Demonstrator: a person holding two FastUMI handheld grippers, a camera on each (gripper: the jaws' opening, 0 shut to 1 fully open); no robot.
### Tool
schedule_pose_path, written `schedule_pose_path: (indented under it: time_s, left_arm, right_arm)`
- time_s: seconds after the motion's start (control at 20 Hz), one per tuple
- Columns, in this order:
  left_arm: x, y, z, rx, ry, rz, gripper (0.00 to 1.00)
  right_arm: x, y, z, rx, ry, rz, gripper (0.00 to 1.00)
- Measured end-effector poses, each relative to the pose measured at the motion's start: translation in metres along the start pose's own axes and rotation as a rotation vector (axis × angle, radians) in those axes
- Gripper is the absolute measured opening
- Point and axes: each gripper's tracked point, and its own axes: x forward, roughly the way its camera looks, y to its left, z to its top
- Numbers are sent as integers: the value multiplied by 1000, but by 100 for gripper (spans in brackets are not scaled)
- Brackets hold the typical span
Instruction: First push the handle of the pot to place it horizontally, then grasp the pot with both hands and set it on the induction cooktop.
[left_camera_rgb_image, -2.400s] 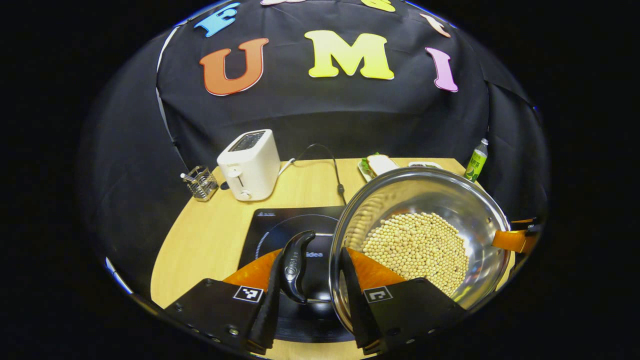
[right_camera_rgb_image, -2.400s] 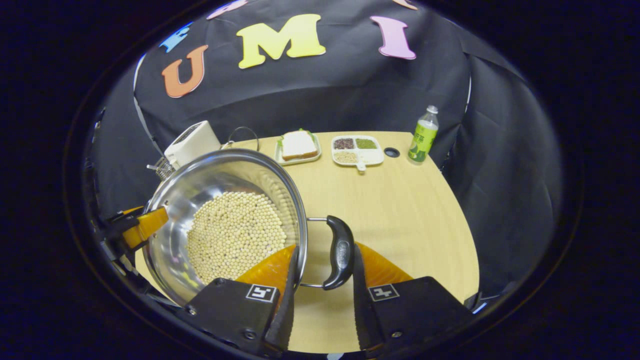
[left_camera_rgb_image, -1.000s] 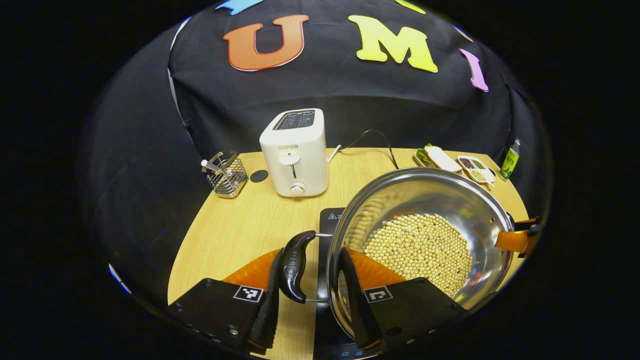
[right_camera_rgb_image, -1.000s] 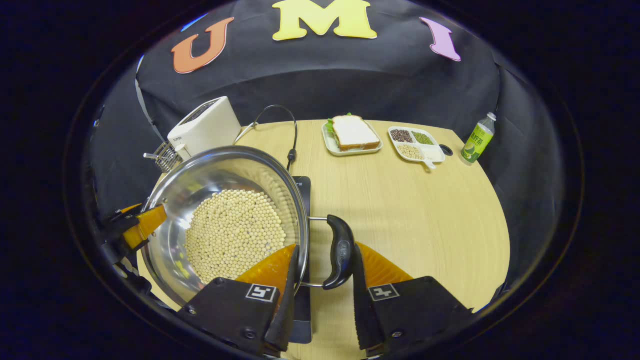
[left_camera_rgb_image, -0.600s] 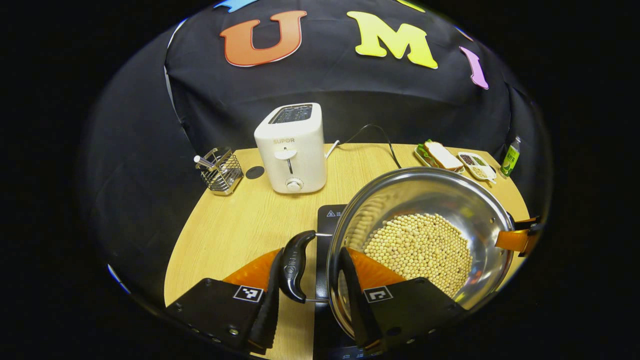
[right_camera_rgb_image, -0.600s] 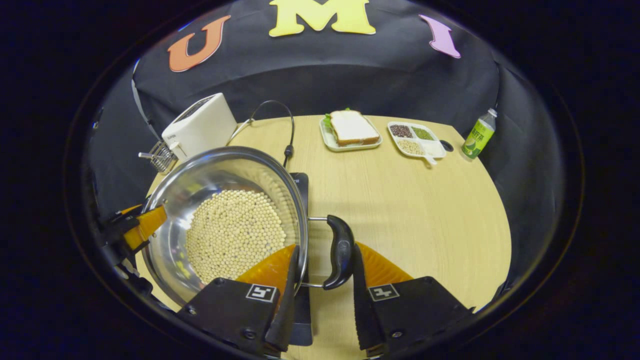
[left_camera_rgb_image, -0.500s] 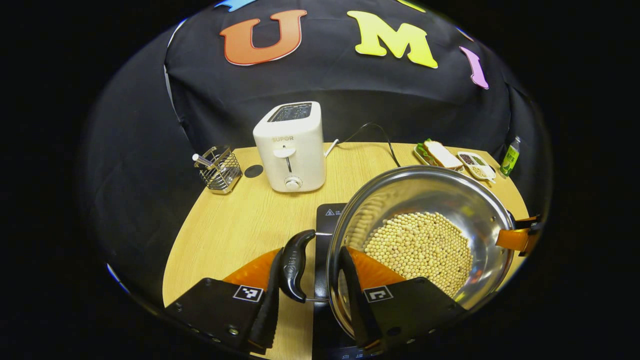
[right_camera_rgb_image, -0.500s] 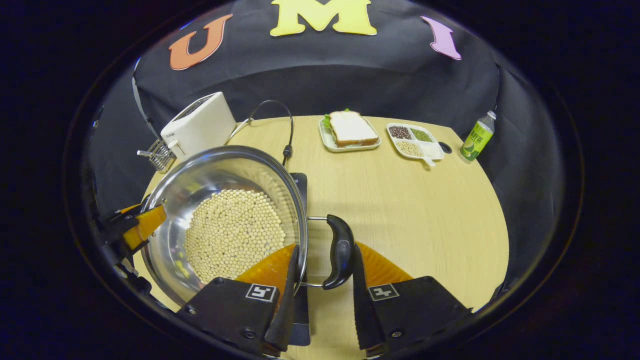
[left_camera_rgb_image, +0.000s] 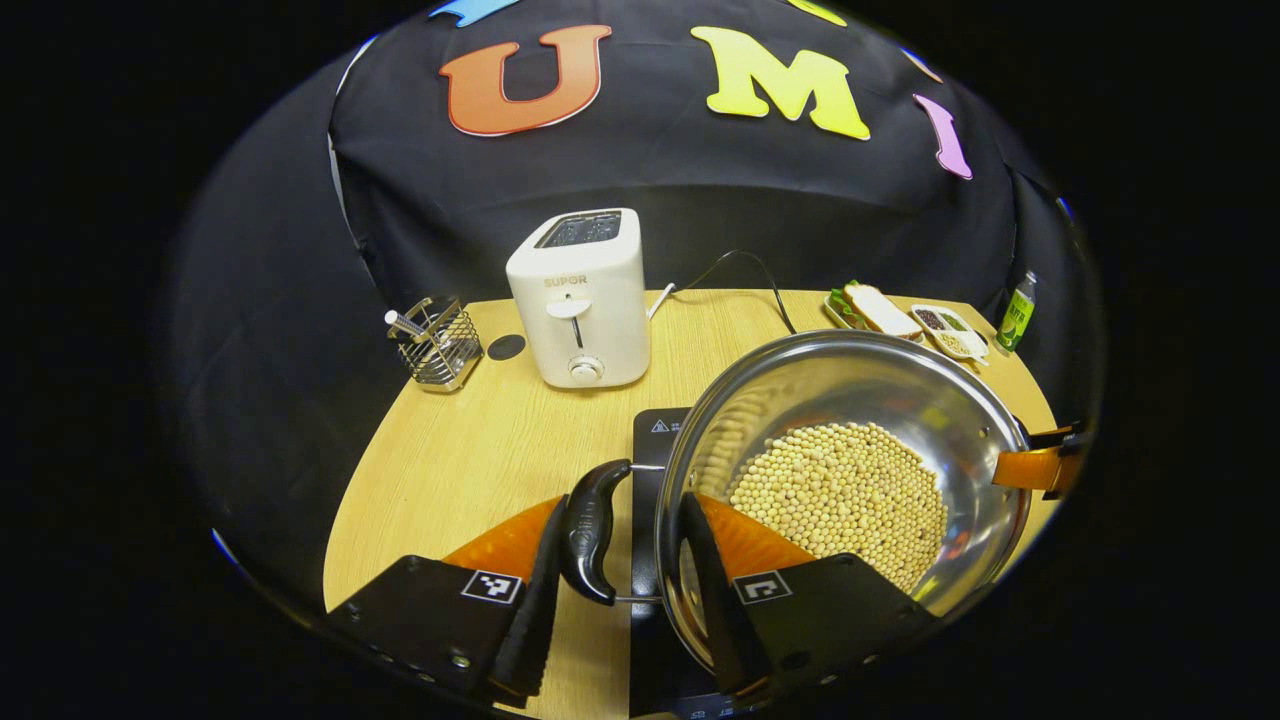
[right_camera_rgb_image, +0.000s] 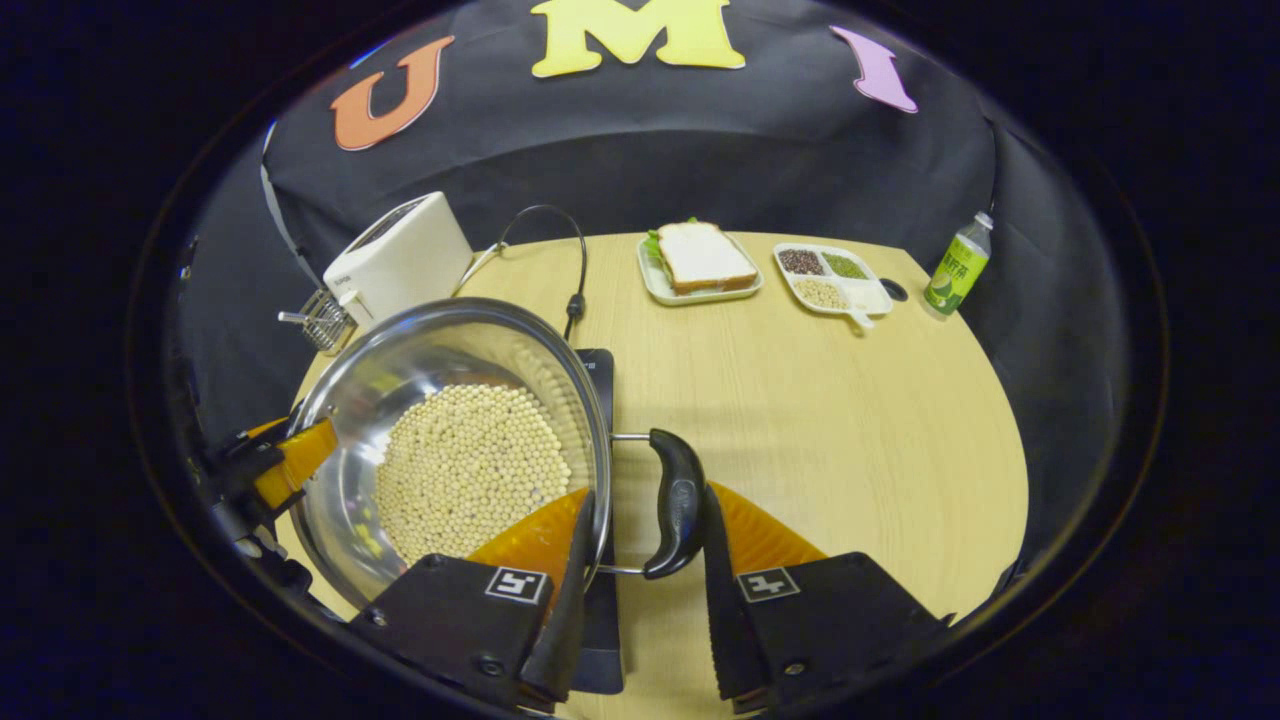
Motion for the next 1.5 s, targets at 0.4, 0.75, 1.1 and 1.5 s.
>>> schedule_pose_path:
  time_s: [0.4, 0.75, 1.1, 1.5]
  left_arm:
    - [-5, 10, 6, 17, -47, 39, 75]
    - [-23, 19, 11, -8, -93, 87, 97]
    - [-66, 13, 32, -2, -181, 124, 97]
    - [-172, -49, 87, 12, -396, 118, 96]
  right_arm:
    - [-3, -6, 2, 1, -16, 30, 70]
    - [-22, -11, 16, -62, -106, 63, 84]
    - [-61, -30, 34, -155, -233, 67, 83]
    - [-156, -72, 59, -184, -422, 101, 83]
